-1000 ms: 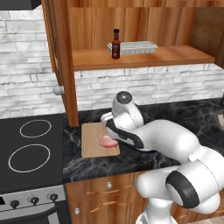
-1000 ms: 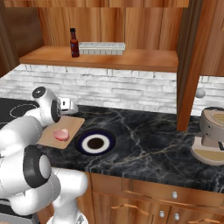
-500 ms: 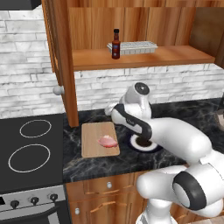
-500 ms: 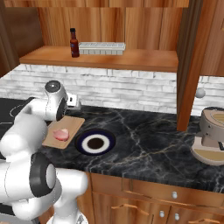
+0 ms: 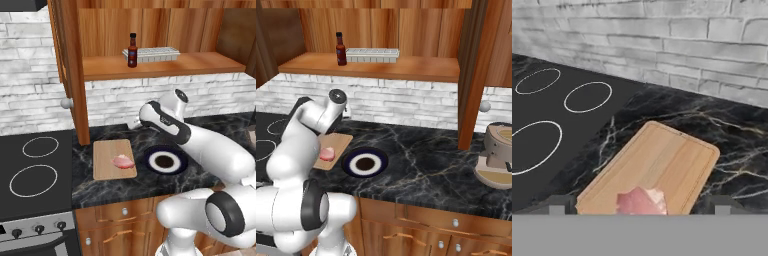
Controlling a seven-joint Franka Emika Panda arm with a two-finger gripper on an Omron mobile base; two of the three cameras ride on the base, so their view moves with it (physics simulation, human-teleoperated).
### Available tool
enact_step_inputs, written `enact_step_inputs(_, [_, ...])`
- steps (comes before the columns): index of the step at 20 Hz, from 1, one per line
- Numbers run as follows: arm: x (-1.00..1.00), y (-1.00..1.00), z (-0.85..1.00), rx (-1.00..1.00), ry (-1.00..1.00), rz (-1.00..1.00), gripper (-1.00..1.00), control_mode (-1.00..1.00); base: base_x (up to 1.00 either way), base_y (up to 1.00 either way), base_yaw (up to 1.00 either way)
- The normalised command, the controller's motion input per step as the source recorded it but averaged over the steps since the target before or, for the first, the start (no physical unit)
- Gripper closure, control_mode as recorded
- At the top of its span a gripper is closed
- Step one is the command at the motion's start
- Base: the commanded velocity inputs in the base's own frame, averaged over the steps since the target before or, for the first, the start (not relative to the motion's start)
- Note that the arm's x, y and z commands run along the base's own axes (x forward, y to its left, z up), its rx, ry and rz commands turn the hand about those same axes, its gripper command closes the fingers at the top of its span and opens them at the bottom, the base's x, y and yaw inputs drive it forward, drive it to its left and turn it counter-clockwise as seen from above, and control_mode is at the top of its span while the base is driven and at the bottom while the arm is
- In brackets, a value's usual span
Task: Pick the steak from the plate and place it on the cutting board. Then pick the condiment bottle from the cabinet and place it next to the cutting board.
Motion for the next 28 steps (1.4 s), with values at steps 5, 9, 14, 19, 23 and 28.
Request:
enact_step_inputs(5, [0.01,-0.02,0.04,0.10,-0.05,0.43,-1.00,-1.00,0.00,0.00,0.00])
enact_step_inputs(9, [0.00,0.00,0.00,0.13,-0.08,0.46,-1.00,-1.00,0.00,0.00,0.00])
enact_step_inputs(14, [-0.07,-0.04,0.07,0.14,-0.20,0.36,-1.00,-1.00,0.00,0.00,0.00])
enact_step_inputs(19, [-0.42,-0.02,0.38,0.07,-0.28,0.11,-1.00,-1.00,0.00,0.00,0.00])
enact_step_inputs(23, [-0.66,-0.02,0.47,0.05,-0.27,0.09,-1.00,-1.00,0.00,0.00,0.00])
enact_step_inputs(28, [-0.56,0.00,0.44,0.05,-0.21,0.07,-1.00,-1.00,0.00,0.00,0.00])
